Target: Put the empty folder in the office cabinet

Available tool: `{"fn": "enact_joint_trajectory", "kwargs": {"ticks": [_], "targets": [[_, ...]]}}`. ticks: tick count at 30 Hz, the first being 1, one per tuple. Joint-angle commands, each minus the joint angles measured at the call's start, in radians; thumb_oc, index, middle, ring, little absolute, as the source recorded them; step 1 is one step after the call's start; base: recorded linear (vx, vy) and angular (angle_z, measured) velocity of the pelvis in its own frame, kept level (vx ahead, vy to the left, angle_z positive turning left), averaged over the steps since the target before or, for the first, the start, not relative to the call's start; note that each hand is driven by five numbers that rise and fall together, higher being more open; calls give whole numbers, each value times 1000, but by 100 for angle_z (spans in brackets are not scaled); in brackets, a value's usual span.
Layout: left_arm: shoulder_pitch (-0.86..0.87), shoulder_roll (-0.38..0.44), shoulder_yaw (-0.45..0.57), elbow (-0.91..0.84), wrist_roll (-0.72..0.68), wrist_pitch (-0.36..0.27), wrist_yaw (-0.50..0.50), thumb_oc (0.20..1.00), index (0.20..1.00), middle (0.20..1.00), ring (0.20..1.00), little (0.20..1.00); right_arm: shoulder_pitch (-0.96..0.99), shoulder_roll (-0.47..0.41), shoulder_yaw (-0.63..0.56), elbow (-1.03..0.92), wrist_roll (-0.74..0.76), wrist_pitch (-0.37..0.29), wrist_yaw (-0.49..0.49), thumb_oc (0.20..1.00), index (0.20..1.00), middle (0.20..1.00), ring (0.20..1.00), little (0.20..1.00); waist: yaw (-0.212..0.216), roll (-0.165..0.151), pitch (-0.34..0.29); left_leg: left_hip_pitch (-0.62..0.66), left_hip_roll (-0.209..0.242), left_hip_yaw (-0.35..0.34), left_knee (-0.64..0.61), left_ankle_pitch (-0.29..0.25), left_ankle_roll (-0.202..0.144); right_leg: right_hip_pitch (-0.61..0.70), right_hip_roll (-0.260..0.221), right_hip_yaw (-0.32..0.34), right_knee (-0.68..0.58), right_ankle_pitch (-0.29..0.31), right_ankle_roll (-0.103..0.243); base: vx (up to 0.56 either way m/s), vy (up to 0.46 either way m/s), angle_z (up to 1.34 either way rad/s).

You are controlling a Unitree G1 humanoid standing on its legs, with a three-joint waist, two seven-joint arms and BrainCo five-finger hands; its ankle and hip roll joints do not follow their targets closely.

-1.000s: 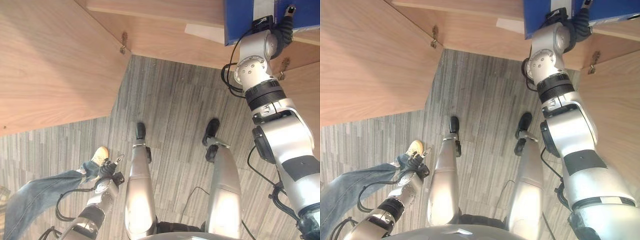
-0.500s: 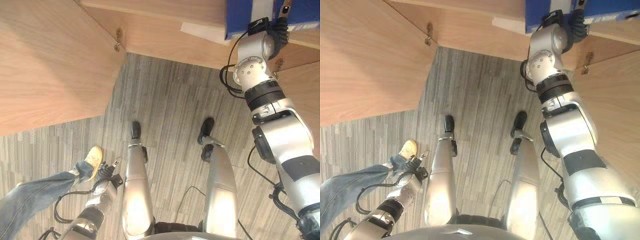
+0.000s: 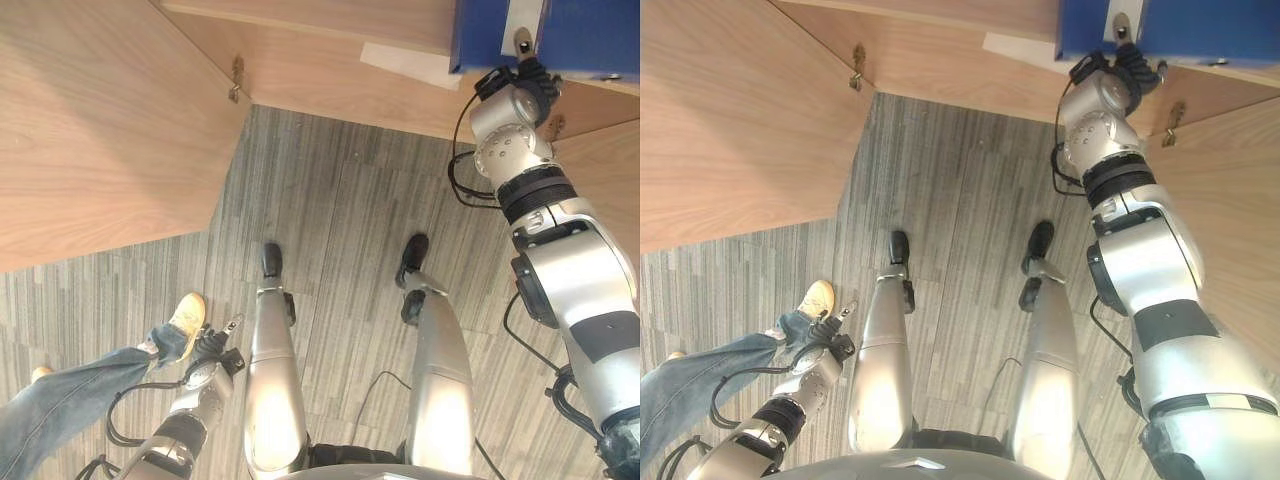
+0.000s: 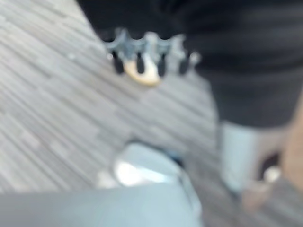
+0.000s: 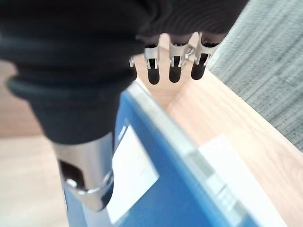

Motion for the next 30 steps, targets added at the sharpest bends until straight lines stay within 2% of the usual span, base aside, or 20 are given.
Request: {"fn": "enact_joint_trajectory", "kwargs": {"ticks": [1, 3, 4, 5, 6, 9, 10, 11, 13, 14, 15, 24, 30], "targets": [[71, 62, -7, -11, 39, 5, 2, 1000, 1000, 1000, 1000, 1000, 29, -80, 37, -59, -249, 61, 128, 1000, 1000, 1000, 1000, 1000, 30, -9, -39, -4, 24, 15, 82, -51, 49, 62, -22, 74, -63, -15, 55, -53, -1, 0], [72, 68, -15, -9, 39, -5, -5, 1000, 1000, 1000, 1000, 1000, 38, -80, 74, -81, -250, 87, 207, 1000, 1000, 1000, 1000, 1000, 25, -16, -39, 13, 31, 31, 77, -57, 50, 78, -29, 70, -90, 0, 62, -93, 24, -5], [74, 74, -12, -12, 42, -7, -14, 1000, 1000, 1000, 1000, 1000, 45, -84, 89, -107, -337, 102, 250, 1000, 1000, 1000, 1000, 1000, 21, -21, -39, 20, 33, 35, 77, -56, 50, 87, -30, 68, -106, 10, 67, -71, 31, -7], [74, 74, -12, -12, 42, -7, -14, 1000, 1000, 1000, 1000, 1000, 45, -84, 89, -107, -337, 102, 250, 1000, 1000, 1000, 1000, 1000, 21, -21, -39, 20, 33, 35, 77, -56, 50, 87, -30, 68, -106, 10, 67, -73, 20, -5], [73, 80, -16, -18, 40, -5, -13, 1000, 1000, 1000, 1000, 1000, 51, -88, 98, -124, -391, 126, 292, 1000, 1000, 1000, 1000, 1000, 18, -24, -39, 27, 34, 40, 72, -57, 50, 94, -32, 66, -118, 16, 71, -47, 18, -5], [69, 90, -12, -21, 41, -2, -14, 1000, 1000, 1000, 1000, 1000, 67, -109, 172, -165, -620, 228, 270, 1000, 1000, 1000, 1000, 1000, 9, -34, -39, 53, 35, 57, 60, -64, 58, 112, -32, 67, -154, 36, 80, -54, 22, -8], [69, 90, -12, -21, 41, -2, -14, 1000, 1000, 1000, 1000, 1000, 67, -109, 172, -165, -620, 228, 270, 1000, 1000, 1000, 1000, 1000, 9, -34, -39, 53, 35, 57, 60, -64, 58, 112, -32, 67, -154, 36, 80, -56, -11, -4], [60, 93, -12, -20, 45, -3, -8, 1000, 1000, 1000, 1000, 1000, 66, -122, 200, -165, -695, 250, 232, 1000, 1000, 1000, 1000, 1000, 6, -43, -39, 55, 36, 59, 64, -69, 60, 118, -33, 65, -172, 48, 84, -55, -32, -2], [50, 100, -8, -14, 41, -11, 1, 1000, 1000, 1000, 1000, 1000, 50, -145, 241, -157, -817, 313, 216, 1000, 1000, 1000, 1000, 1000, 7, -53, -39, 60, 37, 56, 54, -68, 60, 129, -33, 58, -202, 63, 91, -74, -43, -2], [50, 100, -8, -14, 41, -11, 1, 1000, 1000, 1000, 1000, 1000, 50, -145, 241, -157, -817, 313, 216, 1000, 1000, 1000, 1000, 1000, 7, -53, -39, 60, 37, 56, 54, -68, 60, 129, -33, 58, -202, 63, 91, -100, -68, -4], [46, 111, 1, -4, 43, -17, 4, 1000, 1000, 1000, 1000, 1000, 15, -182, 329, -118, -909, 370, 221, 1000, 1000, 1000, 1000, 1000, 13, -59, -39, 69, 38, 54, 31, -60, 58, 141, -33, 50, -225, 72, 98, -64, -49, -3], [54, 141, 24, 16, 66, -37, -20, 1000, 1000, 1000, 1000, 1000, -37, -230, 445, -27, -946, 413, 229, 1000, 1000, 1000, 1000, 1000, 35, -74, -39, 69, 39, 33, 26, -64, 59, 158, -35, 26, -244, 79, 107, -18, -77, 2], [59, 156, 29, 3, 70, -25, -38, 1000, 1000, 1000, 1000, 1000, -63, -250, 468, 1, -882, 409, 247, 1000, 1000, 1000, 1000, 1000, 45, -66, -39, 50, 36, 20, 15, -54, 55, 142, -36, 16, -235, 72, 104, 2, -38, 2]]}}
